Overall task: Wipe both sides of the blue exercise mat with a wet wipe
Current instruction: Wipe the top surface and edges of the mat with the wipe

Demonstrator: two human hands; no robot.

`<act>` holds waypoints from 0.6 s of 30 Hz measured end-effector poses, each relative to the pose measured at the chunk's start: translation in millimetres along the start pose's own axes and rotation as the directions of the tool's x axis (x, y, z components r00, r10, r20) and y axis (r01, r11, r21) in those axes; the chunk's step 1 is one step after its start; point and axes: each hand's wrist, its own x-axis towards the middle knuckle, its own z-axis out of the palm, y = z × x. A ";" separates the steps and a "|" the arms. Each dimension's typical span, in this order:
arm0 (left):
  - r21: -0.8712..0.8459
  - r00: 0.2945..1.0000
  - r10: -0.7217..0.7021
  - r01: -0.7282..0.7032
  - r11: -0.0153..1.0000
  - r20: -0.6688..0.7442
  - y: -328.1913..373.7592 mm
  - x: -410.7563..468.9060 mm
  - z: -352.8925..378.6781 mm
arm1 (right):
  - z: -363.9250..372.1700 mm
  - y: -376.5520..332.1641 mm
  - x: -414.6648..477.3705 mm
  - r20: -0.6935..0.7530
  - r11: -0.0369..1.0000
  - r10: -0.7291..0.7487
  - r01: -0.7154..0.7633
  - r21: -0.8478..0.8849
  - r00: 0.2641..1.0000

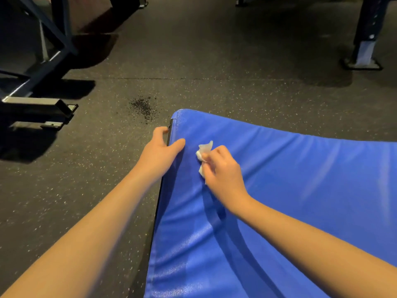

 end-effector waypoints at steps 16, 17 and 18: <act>0.308 0.989 0.115 -0.138 0.941 0.089 49.3 36.3 -13.3 | -3.8 12.2 23.2 0.009 0.999 -0.020 0.019 0.037 1.000; 0.353 0.988 0.140 -0.151 0.923 0.059 49.4 34.6 -9.4 | -5.9 21.9 31.6 0.001 1.000 0.016 -0.016 0.009 1.000; 0.382 0.986 0.161 -0.163 0.910 0.037 48.2 32.8 -5.6 | -8.1 33.2 41.4 -0.042 0.992 0.127 -0.127 -0.006 0.991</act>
